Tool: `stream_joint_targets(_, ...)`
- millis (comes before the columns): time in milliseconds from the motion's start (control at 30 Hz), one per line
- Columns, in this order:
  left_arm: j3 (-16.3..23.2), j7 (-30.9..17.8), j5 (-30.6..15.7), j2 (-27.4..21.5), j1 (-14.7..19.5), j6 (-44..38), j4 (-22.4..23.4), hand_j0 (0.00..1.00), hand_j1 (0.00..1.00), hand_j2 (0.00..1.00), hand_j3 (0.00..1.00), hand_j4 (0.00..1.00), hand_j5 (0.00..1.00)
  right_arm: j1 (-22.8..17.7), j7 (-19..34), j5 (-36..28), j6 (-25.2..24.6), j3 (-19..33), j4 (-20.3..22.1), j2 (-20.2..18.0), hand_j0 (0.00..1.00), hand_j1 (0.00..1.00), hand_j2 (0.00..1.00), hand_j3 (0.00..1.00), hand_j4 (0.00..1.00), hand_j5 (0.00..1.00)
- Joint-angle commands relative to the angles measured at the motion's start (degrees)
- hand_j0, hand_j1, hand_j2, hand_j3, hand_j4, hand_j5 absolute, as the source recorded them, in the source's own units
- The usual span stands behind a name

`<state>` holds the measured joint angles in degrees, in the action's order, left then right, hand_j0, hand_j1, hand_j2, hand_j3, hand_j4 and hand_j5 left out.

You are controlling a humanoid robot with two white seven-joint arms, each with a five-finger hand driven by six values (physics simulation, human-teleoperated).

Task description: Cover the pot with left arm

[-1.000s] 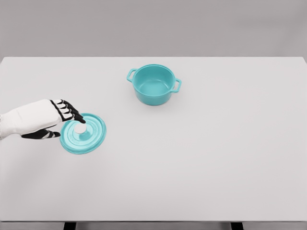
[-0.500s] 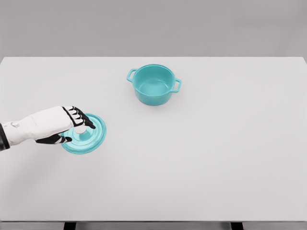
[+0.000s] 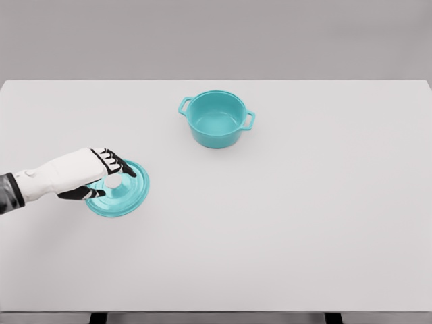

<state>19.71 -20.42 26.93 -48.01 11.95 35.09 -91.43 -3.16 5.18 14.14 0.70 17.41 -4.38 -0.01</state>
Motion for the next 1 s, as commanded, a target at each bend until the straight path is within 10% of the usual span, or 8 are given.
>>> stream_joint_targets(0, 0.0, 0.0, 0.1, 0.5, 0.0, -0.1, 0.8, 0.78, 0.78, 0.78, 0.78, 0.78, 0.78, 0.0, 0.0, 0.0, 0.0, 0.0, 0.0, 0.0, 1.0, 1.0, 1.0, 1.0, 1.0, 1.0)
stream_joint_targets(967, 1.1, 0.0, 1.3, 2.7, 1.2, -0.1, 4.9, 0.73, 0.73, 0.73, 0.73, 0.73, 0.73, 0.0, 0.0, 0.0, 0.0, 0.0, 0.0, 0.0, 1.0, 1.0, 1.0, 1.0, 1.0, 1.0)
